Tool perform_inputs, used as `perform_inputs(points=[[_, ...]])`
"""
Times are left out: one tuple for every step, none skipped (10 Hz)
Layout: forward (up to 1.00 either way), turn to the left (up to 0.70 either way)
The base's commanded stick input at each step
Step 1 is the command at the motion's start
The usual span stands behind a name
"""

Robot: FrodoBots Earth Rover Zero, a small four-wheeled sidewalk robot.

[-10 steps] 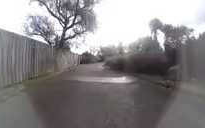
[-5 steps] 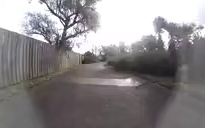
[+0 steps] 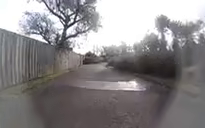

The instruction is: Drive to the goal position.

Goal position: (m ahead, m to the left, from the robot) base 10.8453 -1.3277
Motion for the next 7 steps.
perform_inputs(points=[[0.7, -0.05], [0.7, 0.0], [0.7, 0.0], [0.7, 0.0], [0.7, 0.0], [0.7, 0.0], [0.7, 0.0]])
